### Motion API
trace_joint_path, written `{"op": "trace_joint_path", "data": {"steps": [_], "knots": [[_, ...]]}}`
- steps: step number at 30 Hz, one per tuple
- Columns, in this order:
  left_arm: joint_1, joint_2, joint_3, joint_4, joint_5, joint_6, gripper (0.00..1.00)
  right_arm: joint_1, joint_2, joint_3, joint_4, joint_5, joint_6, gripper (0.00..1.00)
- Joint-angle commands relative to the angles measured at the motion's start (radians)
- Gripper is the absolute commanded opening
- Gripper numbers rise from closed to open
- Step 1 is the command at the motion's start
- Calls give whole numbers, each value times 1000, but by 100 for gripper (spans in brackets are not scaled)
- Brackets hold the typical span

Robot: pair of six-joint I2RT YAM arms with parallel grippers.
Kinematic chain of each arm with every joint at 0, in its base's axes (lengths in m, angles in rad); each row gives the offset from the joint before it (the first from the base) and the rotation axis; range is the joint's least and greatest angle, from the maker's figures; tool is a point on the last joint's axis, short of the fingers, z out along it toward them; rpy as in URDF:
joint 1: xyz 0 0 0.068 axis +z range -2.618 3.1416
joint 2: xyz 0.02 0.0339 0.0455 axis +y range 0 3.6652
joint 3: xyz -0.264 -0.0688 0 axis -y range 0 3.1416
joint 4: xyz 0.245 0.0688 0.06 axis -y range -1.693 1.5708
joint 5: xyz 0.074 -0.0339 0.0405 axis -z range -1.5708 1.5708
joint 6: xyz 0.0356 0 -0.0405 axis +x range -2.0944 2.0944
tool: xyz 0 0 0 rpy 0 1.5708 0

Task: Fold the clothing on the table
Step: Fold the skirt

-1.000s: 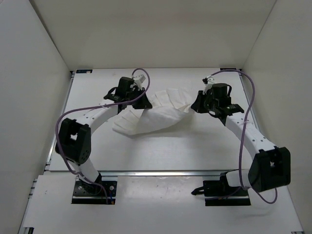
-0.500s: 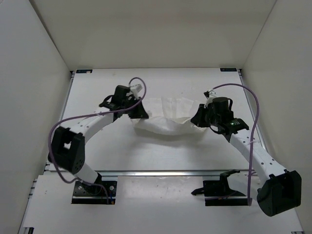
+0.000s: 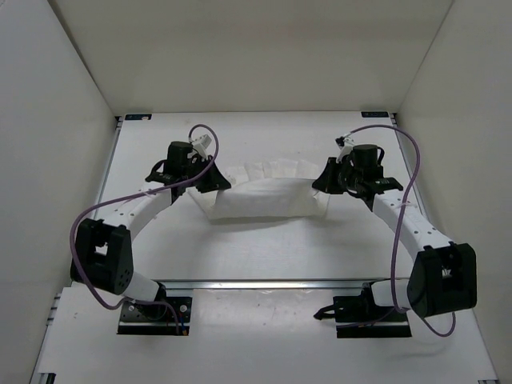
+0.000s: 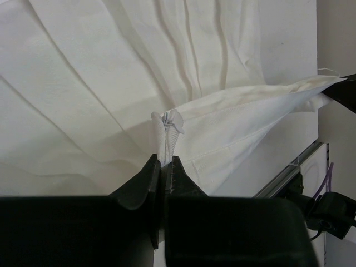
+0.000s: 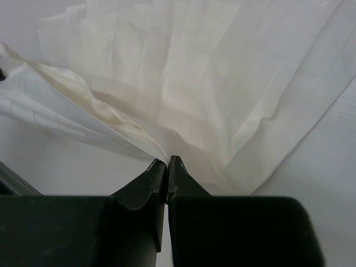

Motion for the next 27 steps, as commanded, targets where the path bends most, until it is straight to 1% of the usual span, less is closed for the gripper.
{"op": "trace_joint_path", "data": {"steps": [1, 4, 7, 10, 12, 14, 17, 18, 20, 22, 26, 27], "knots": [[29, 6, 48, 45, -8, 11, 0, -13, 41, 68, 101, -27, -30, 0], [52, 12, 68, 47, -29, 9, 0, -12, 87, 129, 129, -70, -39, 0], [57, 27, 106, 47, -63, 19, 0, -6, 156, 217, 121, -71, -56, 0], [49, 75, 160, 37, -85, 26, 0, -17, 280, 342, 100, -76, -54, 0], [47, 107, 201, 37, -106, 8, 0, -24, 333, 410, 77, -71, -34, 0], [44, 138, 212, 43, -144, -6, 0, -30, 393, 465, 69, -72, -39, 0], [64, 178, 226, 65, -168, -53, 0, -49, 532, 591, 43, -100, -30, 0], [73, 196, 229, 62, -174, -56, 0, -50, 543, 619, 15, -114, -34, 0], [84, 219, 234, 57, -166, -69, 0, -55, 629, 727, -47, -136, -56, 0], [92, 230, 225, 71, -165, -70, 0, -35, 634, 766, -52, -127, -76, 0], [80, 213, 208, 76, -163, -37, 0, -21, 589, 726, -43, -88, -86, 0], [67, 218, 212, 70, -146, -26, 0, -17, 580, 693, -45, -79, -93, 0]]}}
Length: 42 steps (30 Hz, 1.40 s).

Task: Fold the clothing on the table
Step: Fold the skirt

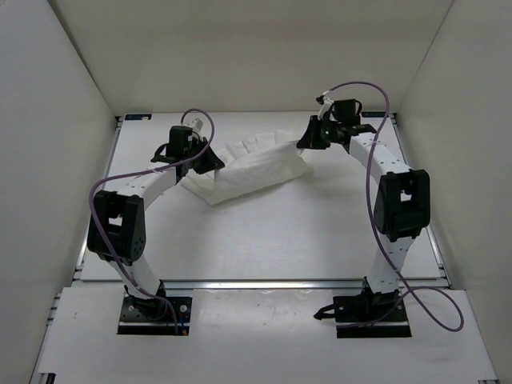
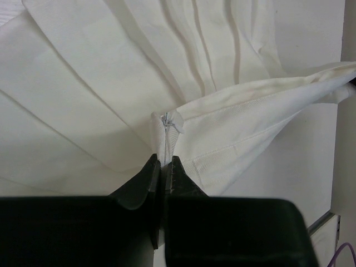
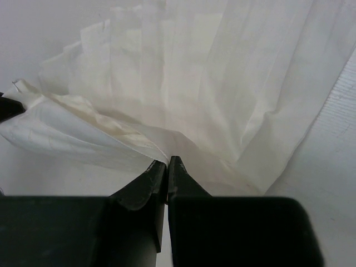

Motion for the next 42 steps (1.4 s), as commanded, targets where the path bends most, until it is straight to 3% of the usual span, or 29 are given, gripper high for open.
{"op": "trace_joint_path", "data": {"steps": [1, 10, 15, 20, 22, 26, 30, 42], "knots": [[-2, -31, 21, -11, 9, 34, 0, 10, -91, -15, 16, 38, -41, 0], [-46, -91, -49, -44, 14, 48, 0, 102, -501, -461, 50, 113, 8, 0], [-92, -138, -115, -67, 81, 71, 0, 160, -688, -633, 42, 146, 91, 0], [-134, -239, -181, -165, 55, 134, 0, 244, -857, -775, -2, 193, 197, 0], [-114, -301, -207, -180, 46, 132, 0, 249, -909, -828, -2, 210, 229, 0], [-23, -384, -243, -165, 93, 100, 0, 134, -984, -864, 1, 173, 251, 0], [-5, -370, -142, -173, 132, 91, 0, 1, -945, -760, -11, 112, 167, 0], [23, -39, 58, -90, 109, -23, 0, -35, -445, -406, 76, 29, 34, 0]]}}
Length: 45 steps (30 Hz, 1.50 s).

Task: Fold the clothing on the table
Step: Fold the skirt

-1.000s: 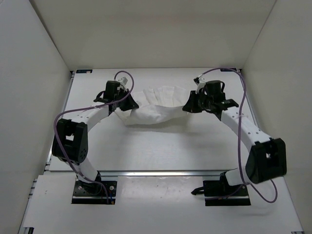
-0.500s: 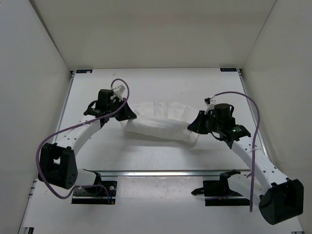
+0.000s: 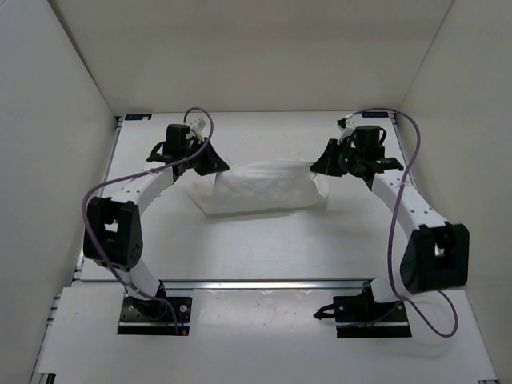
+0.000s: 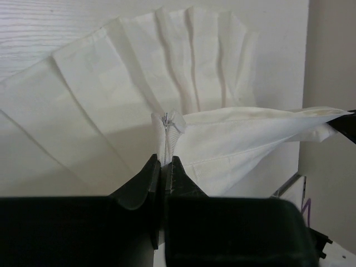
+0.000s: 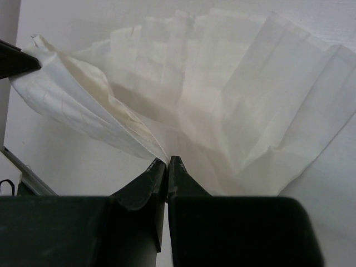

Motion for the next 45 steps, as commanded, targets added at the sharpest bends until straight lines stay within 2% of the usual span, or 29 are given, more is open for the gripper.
{"op": "trace_joint_path", "data": {"steps": [1, 5, 18, 22, 26, 32, 38, 41, 45], "knots": [[24, 46, 47, 18, -55, -18, 0, -9, 127, 112, 48, -6, -63, 0], [32, 112, 37, 48, -62, -23, 0, -19, 293, 228, 19, 7, -85, 0], [72, 180, 76, 45, -122, -15, 0, -10, 603, 623, -53, -24, -120, 0], [52, 166, 29, 45, -186, -8, 0, -9, 637, 609, -54, -10, -122, 0], [84, 125, -68, 88, -199, -29, 0, -7, 670, 623, -68, -12, -129, 1], [69, 126, -59, 53, -180, -2, 0, 7, 644, 660, -71, -15, -132, 0], [75, 86, -91, 67, -168, -3, 0, 34, 597, 597, -71, -10, -169, 0], [93, 39, -124, 105, -151, -21, 0, 53, 611, 646, -68, -18, -171, 0], [115, 19, -102, 113, -165, -45, 0, 57, 689, 818, -87, -22, -128, 0]]}}
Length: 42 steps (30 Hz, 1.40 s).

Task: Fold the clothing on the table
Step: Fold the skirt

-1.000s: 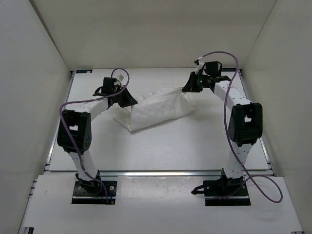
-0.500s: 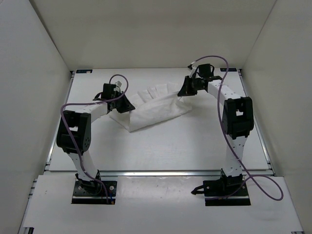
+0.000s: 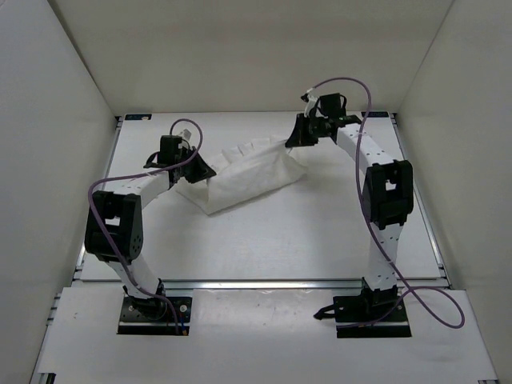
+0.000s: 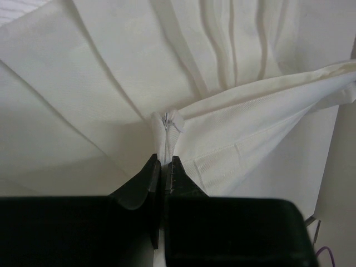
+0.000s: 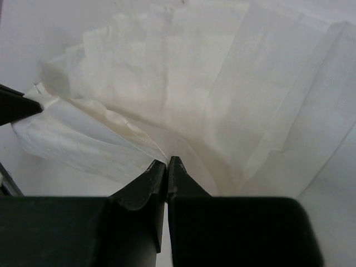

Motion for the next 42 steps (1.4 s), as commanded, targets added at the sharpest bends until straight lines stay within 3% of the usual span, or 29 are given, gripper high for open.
{"op": "trace_joint_path", "data": {"steps": [1, 6, 7, 10, 12, 15, 18, 23, 27, 30, 32, 37, 40, 42], "knots": [[45, -58, 29, 1, -55, -12, 0, -21, 57, 224, 66, 42, 16, 0], [57, -38, 59, 34, -162, -73, 0, -44, 318, 681, -43, 67, 86, 0], [53, -31, 69, 26, -215, -81, 0, -50, 339, 710, -40, 70, 95, 0], [42, -11, 98, -23, -343, -104, 0, -70, 392, 721, 1, 27, 167, 0], [47, 5, 104, -51, -349, -105, 0, -73, 428, 753, -63, 33, 149, 0], [48, -6, 64, -17, -291, -78, 0, -48, 441, 822, -192, 129, 44, 0], [22, -18, 53, -3, -245, -20, 0, -44, 383, 778, -206, 122, 23, 0], [-21, -23, 93, -81, -95, 137, 0, -74, 232, 712, -293, 243, -78, 0], [-59, -80, 86, -131, -42, 244, 0, -99, 0, 527, -278, 302, -128, 0], [-88, -126, 93, -208, 28, 322, 0, -65, -235, 272, -209, 453, -200, 0], [-119, -142, 98, -281, 28, 384, 0, -19, -454, -27, -79, 522, -231, 0], [-220, -303, -6, -313, 14, 398, 0, -56, -833, -565, 107, 351, -28, 0], [-217, -397, -95, -309, 43, 329, 0, 19, -938, -705, 93, 399, -3, 0], [-208, -435, -138, -315, 36, 317, 0, 6, -990, -806, 82, 372, 32, 0]]}}
